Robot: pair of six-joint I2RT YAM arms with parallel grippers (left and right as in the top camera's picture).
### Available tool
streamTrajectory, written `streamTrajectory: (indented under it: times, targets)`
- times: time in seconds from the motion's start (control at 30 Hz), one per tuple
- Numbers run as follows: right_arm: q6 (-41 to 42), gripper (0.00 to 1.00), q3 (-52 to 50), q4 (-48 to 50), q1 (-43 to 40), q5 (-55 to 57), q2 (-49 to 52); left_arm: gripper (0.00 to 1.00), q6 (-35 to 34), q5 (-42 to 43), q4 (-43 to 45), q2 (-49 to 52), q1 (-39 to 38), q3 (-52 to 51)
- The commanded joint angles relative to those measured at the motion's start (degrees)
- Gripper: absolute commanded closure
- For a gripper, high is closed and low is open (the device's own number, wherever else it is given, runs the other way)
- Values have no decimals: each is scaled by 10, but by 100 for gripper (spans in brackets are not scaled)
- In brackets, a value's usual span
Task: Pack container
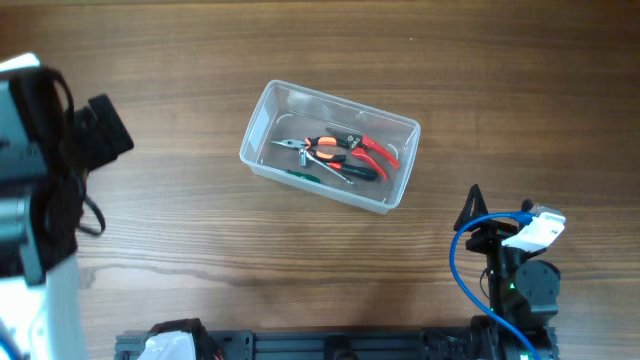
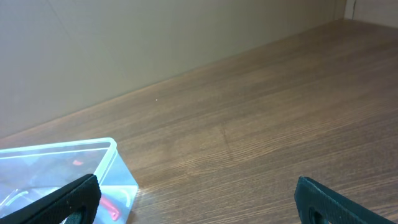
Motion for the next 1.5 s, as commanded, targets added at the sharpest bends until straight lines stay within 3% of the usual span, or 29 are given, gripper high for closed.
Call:
streamTrajectory:
  times: [0.0,0.07,0.2,0.27,0.37,0.63,1.47]
  targets:
    - [6,0,-1,1,-1,-9,-8,0,-2,49,64,-116,-5,-67]
    - [6,0,-1,1,-1,-9,-8,0,-2,129,155,-204,-5,-177]
    - [6,0,-1,1,-1,-9,-8,0,-2,259,396,-412,-6,-545]
    - [6,0,-1,1,-1,-9,-8,0,-2,287,495,-499,-23,-706]
    - [6,0,-1,1,-1,-9,-8,0,-16,289,569,-591,-53,-850]
    - [6,0,-1,1,-1,-9,-8,0,-16,289,571,-649,-55,-927]
    - [6,0,-1,1,-1,-9,-8,0,-16,288,572,-680,-55,-927]
